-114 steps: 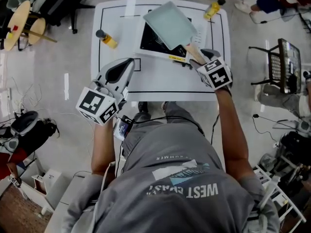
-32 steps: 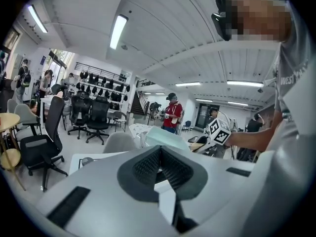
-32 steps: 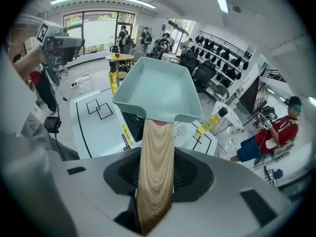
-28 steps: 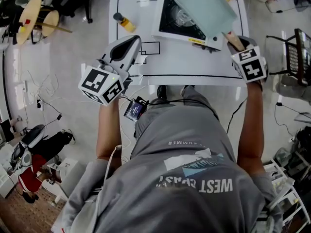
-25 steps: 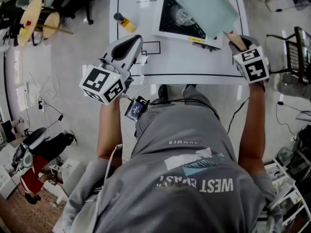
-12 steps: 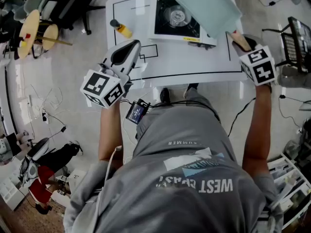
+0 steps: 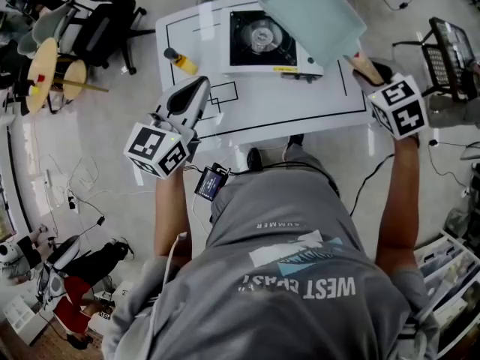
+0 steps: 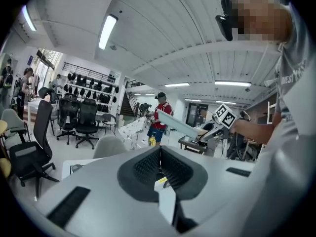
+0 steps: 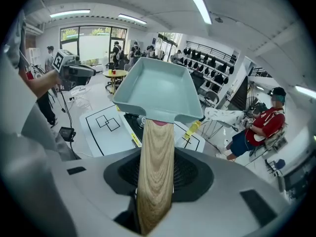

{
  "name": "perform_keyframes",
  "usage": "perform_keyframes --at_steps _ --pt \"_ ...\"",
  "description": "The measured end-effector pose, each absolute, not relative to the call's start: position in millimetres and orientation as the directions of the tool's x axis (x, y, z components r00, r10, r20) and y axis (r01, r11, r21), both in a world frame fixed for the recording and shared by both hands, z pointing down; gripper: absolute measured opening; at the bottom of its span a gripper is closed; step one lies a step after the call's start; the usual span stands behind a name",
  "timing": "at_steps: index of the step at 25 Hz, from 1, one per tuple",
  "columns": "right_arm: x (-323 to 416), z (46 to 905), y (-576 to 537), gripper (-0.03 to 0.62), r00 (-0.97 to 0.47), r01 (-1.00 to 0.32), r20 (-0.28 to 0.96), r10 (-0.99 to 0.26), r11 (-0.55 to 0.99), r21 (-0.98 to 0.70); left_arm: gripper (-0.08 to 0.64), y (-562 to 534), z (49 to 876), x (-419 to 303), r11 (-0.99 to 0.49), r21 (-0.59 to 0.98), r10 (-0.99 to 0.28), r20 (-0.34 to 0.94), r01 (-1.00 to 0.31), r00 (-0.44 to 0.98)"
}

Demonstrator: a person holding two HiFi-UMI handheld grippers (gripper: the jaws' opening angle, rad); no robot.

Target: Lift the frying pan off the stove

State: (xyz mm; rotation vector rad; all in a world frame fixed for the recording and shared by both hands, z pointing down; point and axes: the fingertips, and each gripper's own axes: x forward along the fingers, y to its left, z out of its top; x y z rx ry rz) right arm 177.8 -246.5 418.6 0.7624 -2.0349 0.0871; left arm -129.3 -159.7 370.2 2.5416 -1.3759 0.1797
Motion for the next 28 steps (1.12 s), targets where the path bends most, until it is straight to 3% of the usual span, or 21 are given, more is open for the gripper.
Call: perform_keyframes --at_steps 28 --pt "163.6 385.8 -240.8 0.138 -0.442 -0.545 0.751 -0.491 0.812 0.210 -0.002 -153.9 363.0 -136.9 -0.535 0.170 -0.803 0.202 -0.828 0.561"
